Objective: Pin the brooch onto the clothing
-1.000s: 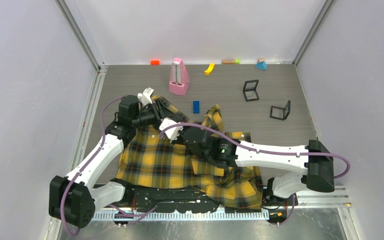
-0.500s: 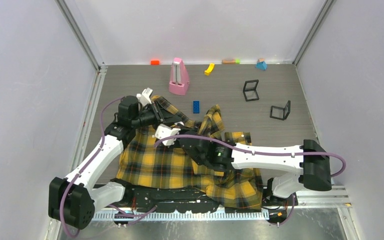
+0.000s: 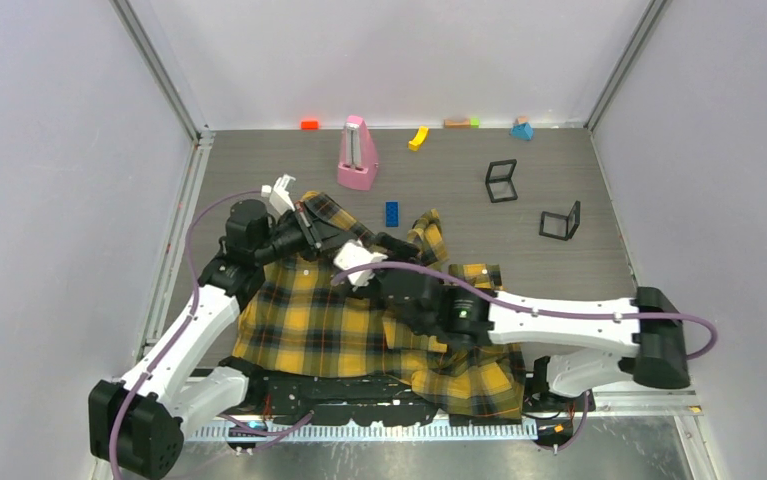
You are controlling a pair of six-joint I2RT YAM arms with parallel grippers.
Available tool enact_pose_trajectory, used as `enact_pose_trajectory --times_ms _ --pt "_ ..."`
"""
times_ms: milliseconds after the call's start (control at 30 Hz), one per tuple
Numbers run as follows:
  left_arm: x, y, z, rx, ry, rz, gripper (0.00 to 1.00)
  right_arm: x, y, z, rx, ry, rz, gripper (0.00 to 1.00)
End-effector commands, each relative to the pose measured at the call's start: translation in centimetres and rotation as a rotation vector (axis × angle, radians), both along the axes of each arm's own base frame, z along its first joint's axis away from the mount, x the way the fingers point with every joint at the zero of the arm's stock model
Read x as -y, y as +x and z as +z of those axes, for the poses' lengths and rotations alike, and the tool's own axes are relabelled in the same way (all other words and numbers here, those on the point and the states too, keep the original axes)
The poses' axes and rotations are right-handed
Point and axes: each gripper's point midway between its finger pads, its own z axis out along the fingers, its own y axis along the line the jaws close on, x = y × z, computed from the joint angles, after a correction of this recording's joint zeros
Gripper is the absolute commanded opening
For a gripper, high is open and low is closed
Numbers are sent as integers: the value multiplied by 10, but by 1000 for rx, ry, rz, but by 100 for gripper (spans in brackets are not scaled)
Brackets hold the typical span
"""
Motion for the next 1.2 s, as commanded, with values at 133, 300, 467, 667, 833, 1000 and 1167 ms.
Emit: enact_pose_trajectory --times_ms 133,300,467,667,833,1000,1167 --pt "-7 0 37 314 20 13 0 47 -3 35 -211 496 -116 77" --pt "-4 -10 56 415 -15 -33 0 41 -7 50 -525 867 -1 75" --pt "1 -24 70 499 -57 -110 0 47 3 73 -713 1159 100 68" --pt "3 -33 82 542 -88 -144 0 39 -1 79 -882 1226 229 60" --pt "4 -39 89 557 -108 -167 0 25 -12 85 -963 1203 343 54" --pt "4 -41 91 544 -135 -159 0 12 -16 89 -1008 1196 419 50" --pt "6 -43 91 544 -139 -167 0 6 -15 91 -1023 1195 450 42"
